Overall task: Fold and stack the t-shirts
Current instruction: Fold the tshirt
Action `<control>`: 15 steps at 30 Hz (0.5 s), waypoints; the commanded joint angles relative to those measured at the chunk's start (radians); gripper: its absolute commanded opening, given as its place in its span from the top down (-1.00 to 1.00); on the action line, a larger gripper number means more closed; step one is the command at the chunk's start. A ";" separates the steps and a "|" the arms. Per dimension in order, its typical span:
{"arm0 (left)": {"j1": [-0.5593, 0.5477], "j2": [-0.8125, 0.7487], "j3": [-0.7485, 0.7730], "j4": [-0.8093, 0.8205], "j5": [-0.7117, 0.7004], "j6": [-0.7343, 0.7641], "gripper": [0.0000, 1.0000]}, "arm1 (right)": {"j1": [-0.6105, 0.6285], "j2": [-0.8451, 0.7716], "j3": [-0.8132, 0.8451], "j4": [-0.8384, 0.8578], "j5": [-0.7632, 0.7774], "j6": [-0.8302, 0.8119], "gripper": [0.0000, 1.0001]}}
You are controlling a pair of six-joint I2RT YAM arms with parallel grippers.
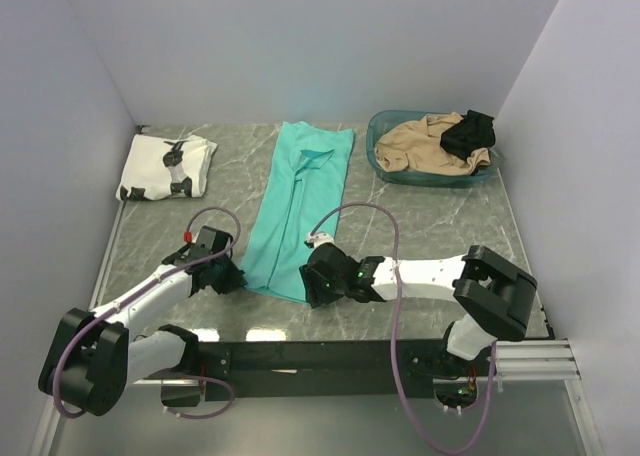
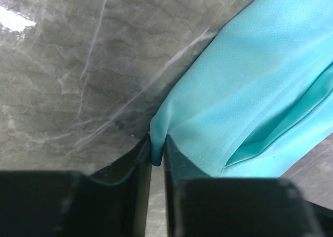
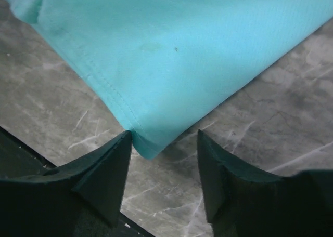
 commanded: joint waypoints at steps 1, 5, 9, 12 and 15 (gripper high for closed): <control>-0.006 -0.007 -0.023 -0.043 -0.015 -0.012 0.68 | 0.021 0.021 -0.005 0.020 0.043 0.043 -0.18; -0.014 -0.026 -0.010 -0.088 -0.018 -0.031 0.98 | 0.038 0.006 -0.016 -0.003 0.066 0.073 0.15; -0.046 -0.068 -0.012 -0.108 -0.024 -0.061 0.99 | 0.047 -0.029 -0.054 0.011 0.075 0.097 0.50; -0.070 -0.097 -0.012 -0.150 -0.036 -0.095 0.99 | 0.052 -0.039 -0.065 0.015 0.051 0.106 0.69; -0.112 -0.123 -0.021 -0.195 -0.042 -0.147 0.99 | 0.079 -0.056 -0.074 0.003 0.040 0.123 0.76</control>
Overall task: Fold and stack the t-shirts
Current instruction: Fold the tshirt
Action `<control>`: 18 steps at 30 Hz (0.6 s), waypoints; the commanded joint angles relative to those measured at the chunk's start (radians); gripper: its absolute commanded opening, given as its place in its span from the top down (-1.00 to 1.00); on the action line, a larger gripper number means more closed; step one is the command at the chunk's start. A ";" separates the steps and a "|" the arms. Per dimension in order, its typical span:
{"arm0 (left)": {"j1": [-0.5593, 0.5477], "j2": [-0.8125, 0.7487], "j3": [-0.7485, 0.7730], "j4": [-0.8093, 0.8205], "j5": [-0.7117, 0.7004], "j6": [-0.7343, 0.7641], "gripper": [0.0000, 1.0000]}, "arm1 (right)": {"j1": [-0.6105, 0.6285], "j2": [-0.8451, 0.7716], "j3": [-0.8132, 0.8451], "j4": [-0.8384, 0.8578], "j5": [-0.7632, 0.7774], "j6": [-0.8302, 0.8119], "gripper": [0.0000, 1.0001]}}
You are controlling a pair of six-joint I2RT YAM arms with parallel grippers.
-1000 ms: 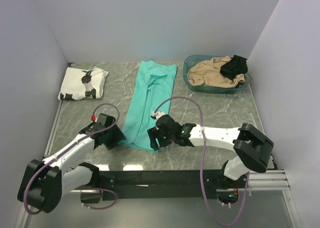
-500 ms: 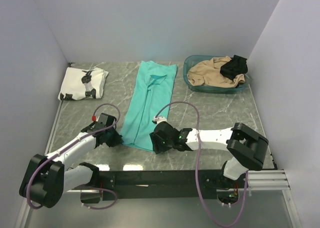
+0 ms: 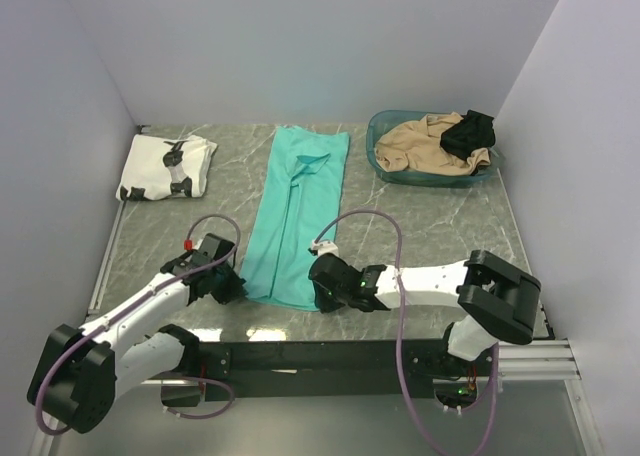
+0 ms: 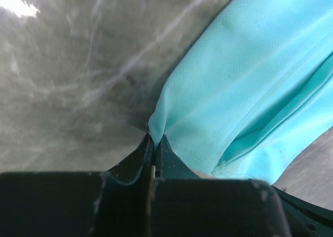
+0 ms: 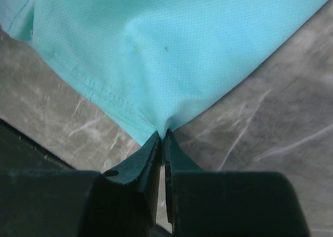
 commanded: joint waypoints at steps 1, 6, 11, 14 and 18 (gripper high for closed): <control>-0.048 -0.045 -0.026 -0.079 -0.019 -0.087 0.99 | 0.050 -0.057 -0.021 -0.019 0.000 0.042 0.78; -0.152 -0.097 -0.020 -0.112 -0.014 -0.158 0.99 | 0.082 -0.121 -0.044 -0.053 0.002 0.078 0.80; -0.161 -0.163 0.025 -0.107 -0.028 -0.161 0.99 | 0.081 -0.147 -0.009 -0.085 0.040 0.055 0.82; -0.161 -0.162 0.069 -0.096 -0.051 -0.138 0.99 | 0.078 -0.146 0.035 -0.122 0.077 0.039 0.84; -0.161 -0.097 0.155 -0.089 -0.091 -0.099 0.99 | 0.046 -0.140 0.092 -0.153 0.109 0.007 0.86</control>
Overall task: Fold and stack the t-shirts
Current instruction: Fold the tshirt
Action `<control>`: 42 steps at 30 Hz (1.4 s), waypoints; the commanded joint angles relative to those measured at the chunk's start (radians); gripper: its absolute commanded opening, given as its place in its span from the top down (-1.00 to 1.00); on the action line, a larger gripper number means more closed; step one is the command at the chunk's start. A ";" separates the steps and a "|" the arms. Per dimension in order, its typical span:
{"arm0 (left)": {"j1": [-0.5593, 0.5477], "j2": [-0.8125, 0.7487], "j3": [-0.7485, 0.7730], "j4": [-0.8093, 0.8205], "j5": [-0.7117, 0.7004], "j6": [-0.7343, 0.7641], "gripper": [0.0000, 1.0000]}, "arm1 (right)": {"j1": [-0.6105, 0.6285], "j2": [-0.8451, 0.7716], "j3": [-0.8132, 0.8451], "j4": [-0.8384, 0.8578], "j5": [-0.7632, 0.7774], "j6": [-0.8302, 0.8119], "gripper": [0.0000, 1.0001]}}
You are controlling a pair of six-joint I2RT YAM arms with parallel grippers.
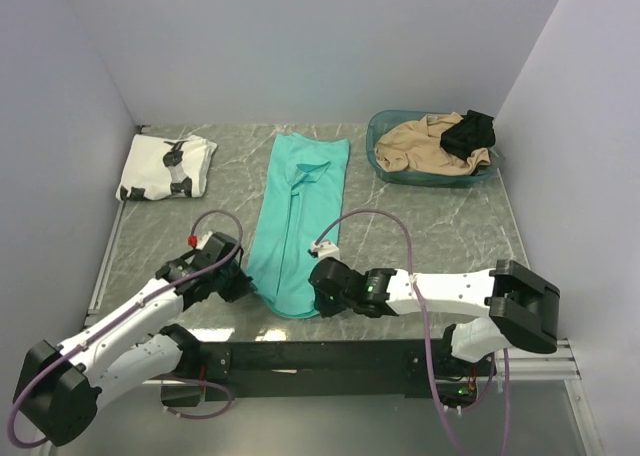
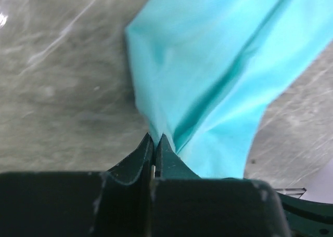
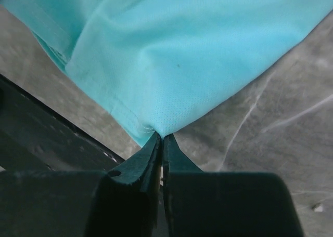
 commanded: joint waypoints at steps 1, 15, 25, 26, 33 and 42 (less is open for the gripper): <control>-0.003 0.061 0.123 0.027 -0.061 0.049 0.99 | -0.041 -0.014 0.079 -0.025 0.054 -0.042 0.88; 0.098 0.426 0.477 0.119 -0.108 0.222 0.99 | -0.305 0.060 0.249 -0.039 -0.051 -0.196 0.93; 0.191 0.675 0.688 0.182 -0.019 0.307 0.99 | -0.436 0.205 0.441 -0.054 -0.088 -0.251 0.93; 0.196 0.693 0.703 0.185 -0.006 0.313 0.99 | -0.443 0.215 0.455 -0.057 -0.088 -0.253 0.93; 0.234 0.822 0.818 0.213 0.054 0.357 0.99 | -0.523 0.308 0.546 -0.070 -0.129 -0.265 0.92; 0.277 0.925 0.902 0.221 0.093 0.403 0.99 | -0.600 0.400 0.638 -0.076 -0.183 -0.312 0.90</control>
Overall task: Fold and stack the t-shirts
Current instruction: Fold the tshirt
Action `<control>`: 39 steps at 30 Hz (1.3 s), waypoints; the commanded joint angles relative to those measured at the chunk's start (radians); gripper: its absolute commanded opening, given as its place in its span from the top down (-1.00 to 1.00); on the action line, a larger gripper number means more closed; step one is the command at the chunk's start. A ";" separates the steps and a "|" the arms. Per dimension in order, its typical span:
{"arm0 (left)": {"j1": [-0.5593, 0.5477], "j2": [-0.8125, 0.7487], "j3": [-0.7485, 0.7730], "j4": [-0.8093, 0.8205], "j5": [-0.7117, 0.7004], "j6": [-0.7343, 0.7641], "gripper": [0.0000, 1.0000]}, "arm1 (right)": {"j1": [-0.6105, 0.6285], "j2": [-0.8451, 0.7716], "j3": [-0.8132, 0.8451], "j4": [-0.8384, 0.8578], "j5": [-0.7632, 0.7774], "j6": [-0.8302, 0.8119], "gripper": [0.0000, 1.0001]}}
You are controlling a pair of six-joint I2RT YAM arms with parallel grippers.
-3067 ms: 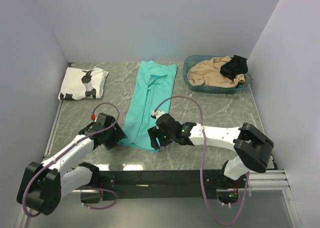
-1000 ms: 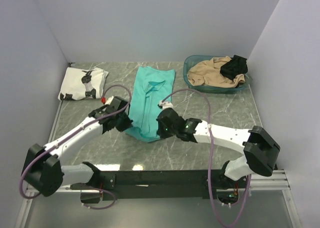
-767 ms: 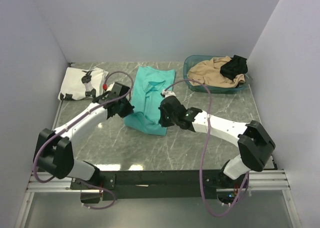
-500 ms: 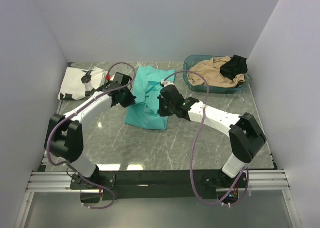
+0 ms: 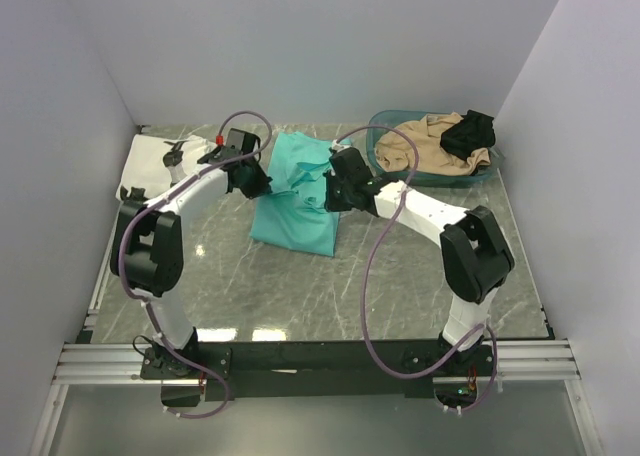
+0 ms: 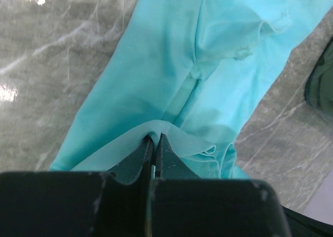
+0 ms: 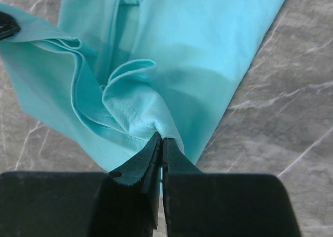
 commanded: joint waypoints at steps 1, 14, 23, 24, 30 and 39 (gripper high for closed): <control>0.011 0.031 0.083 0.020 0.027 0.055 0.99 | -0.035 0.033 0.070 0.003 -0.048 -0.036 0.90; 0.025 0.185 0.209 0.005 0.015 0.105 0.99 | -0.087 0.151 0.157 0.014 -0.094 -0.013 0.79; 0.031 0.204 0.297 -0.018 0.047 0.161 -0.32 | -0.110 0.156 0.243 -0.023 -0.057 -0.005 -0.59; 0.031 0.188 0.291 -0.013 0.050 0.160 -0.44 | -0.112 0.139 0.224 -0.015 -0.068 -0.005 -0.62; 0.030 0.027 0.121 0.060 0.086 0.142 -0.99 | -0.092 0.008 0.044 0.095 -0.222 0.031 -0.72; 0.011 -0.015 -0.106 0.220 0.247 0.071 -0.99 | -0.049 0.075 0.001 0.187 -0.344 0.081 -0.76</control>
